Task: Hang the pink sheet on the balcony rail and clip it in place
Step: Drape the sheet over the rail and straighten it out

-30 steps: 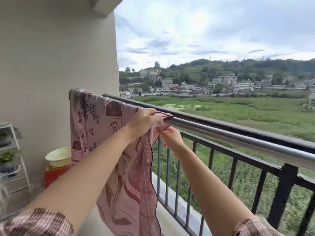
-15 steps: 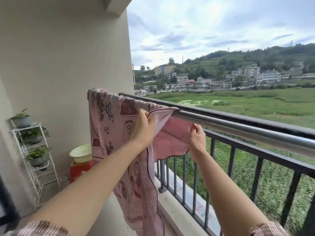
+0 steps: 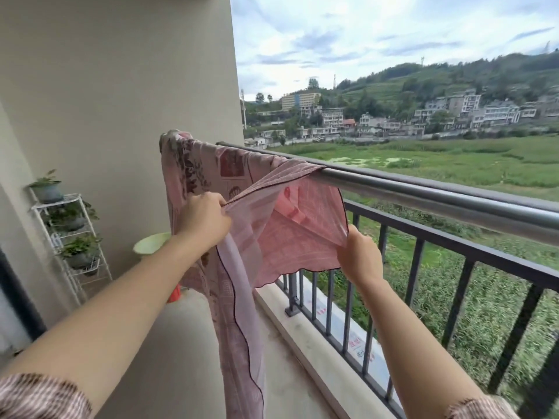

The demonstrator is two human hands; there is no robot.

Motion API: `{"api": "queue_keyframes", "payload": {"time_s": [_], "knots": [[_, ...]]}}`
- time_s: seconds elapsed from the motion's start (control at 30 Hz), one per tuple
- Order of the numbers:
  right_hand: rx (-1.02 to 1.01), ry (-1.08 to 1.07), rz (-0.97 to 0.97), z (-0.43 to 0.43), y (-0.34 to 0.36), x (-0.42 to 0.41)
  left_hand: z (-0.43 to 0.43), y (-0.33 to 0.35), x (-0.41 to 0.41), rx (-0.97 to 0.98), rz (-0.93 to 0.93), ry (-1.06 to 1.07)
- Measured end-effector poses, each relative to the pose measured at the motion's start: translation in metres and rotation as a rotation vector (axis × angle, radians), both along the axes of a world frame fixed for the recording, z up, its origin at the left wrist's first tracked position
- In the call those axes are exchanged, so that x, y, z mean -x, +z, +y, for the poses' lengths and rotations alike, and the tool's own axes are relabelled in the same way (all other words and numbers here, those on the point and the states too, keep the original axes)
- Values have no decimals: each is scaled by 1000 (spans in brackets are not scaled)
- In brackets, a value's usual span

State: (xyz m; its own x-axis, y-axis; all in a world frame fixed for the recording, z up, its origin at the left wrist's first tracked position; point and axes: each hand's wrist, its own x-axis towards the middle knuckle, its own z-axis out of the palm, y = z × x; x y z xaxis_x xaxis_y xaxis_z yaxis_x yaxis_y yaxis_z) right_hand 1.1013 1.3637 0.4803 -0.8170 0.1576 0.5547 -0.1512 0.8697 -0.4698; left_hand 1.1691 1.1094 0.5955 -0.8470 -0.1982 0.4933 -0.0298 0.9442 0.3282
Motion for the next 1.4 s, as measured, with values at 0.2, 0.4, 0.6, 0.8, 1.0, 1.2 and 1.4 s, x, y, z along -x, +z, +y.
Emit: {"api": "queue_keyframes", "payload": {"time_s": [0.2, 0.4, 0.6, 0.8, 1.0, 1.2, 1.4], "knots": [[46, -66, -147, 15, -29, -6, -3, 27, -11, -162, 178, -102], [-31, -211, -333, 64, -90, -42, 59, 75, -5, 110, 361, -327], [-80, -435, -470, 137, -122, -100, 111, 36, -10, -11, 279, -552], [-58, -384, -588, 122, -136, -115, 103, -11, -31, -198, 95, -543], [-5, -352, -650, 112, -145, -118, 89, -32, -32, -420, -107, -658], [229, -179, -744, 96, -133, -116, 100, -15, -15, -224, -40, -694], [585, 251, -527, 68, -32, -117, 101, 0, -4, -215, 39, -690]]}}
